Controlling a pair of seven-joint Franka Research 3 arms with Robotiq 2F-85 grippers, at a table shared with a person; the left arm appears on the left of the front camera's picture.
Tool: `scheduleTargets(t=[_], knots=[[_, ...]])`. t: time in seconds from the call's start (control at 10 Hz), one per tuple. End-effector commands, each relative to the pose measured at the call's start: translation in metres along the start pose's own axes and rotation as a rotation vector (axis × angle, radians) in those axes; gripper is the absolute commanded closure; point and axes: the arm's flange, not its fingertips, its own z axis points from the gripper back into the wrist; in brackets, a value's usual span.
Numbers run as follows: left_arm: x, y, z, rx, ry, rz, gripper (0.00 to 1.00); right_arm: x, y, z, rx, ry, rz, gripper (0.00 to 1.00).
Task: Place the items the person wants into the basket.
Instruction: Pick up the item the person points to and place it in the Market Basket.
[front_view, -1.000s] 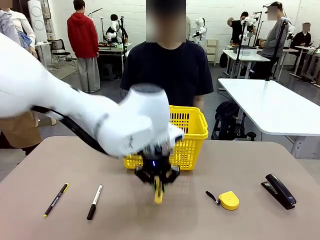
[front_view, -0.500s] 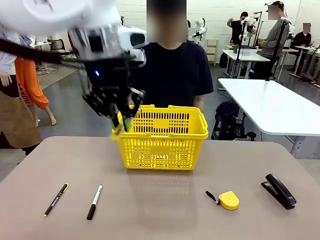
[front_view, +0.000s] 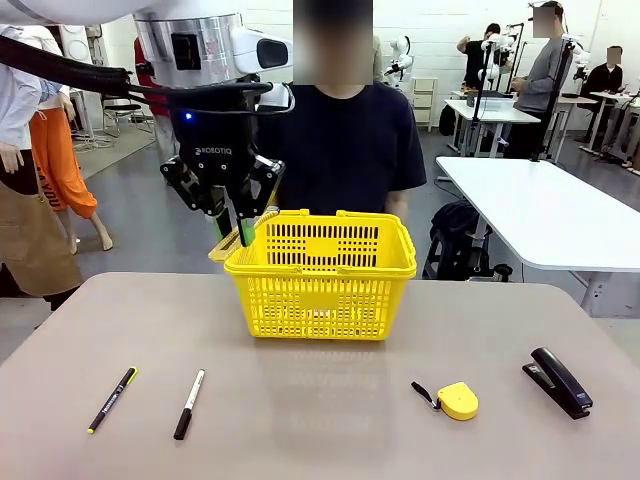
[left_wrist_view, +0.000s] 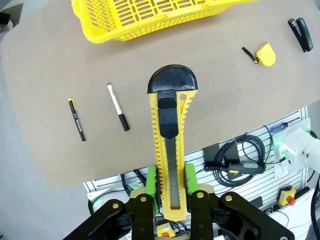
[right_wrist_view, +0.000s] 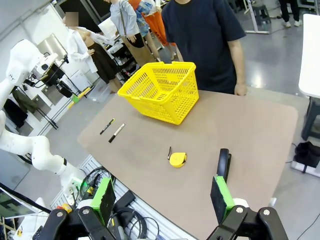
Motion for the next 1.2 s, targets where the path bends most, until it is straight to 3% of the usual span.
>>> scheduleTargets(t=[0.0, 0.1, 0.2, 0.4, 0.5, 0.6, 0.7, 0.9, 1.1], knots=[[-0.006, 0.003, -0.001, -0.006, -0.009, 0.014, 1.00, 0.003, 0.002, 0.000, 0.020, -0.020, 0.012, 0.00], [0.000, 0.000, 0.000, 0.000, 0.000, 0.000, 0.74, 0.003, 0.002, 0.000, 0.020, -0.020, 0.012, 0.00], [0.049, 0.009, -0.002, 0.098, 0.009, -0.185, 0.74, 0.003, 0.002, 0.000, 0.020, -0.020, 0.012, 0.00], [0.131, 0.022, -0.018, 0.056, 0.029, -0.515, 0.74, 0.003, 0.002, 0.000, 0.020, -0.020, 0.012, 0.00], [0.160, 0.027, -0.032, 0.098, 0.035, -0.668, 0.74, 0.003, 0.002, 0.000, 0.020, -0.020, 0.012, 0.00], [0.186, 0.030, -0.043, 0.083, 0.001, -0.762, 0.74, 0.003, 0.002, 0.000, 0.020, -0.020, 0.012, 0.00], [0.204, 0.032, -0.054, 0.057, -0.024, -0.812, 0.74, 0.003, 0.002, 0.000, 0.020, -0.020, 0.012, 0.00], [0.228, 0.030, -0.086, 0.071, 0.000, -0.761, 0.74, 0.003, 0.002, 0.000, 0.020, -0.020, 0.012, 0.00], [0.231, 0.022, -0.118, 0.048, -0.005, -0.713, 0.74, 0.003, 0.002, 0.000, 0.020, -0.020, 0.012, 0.00]])
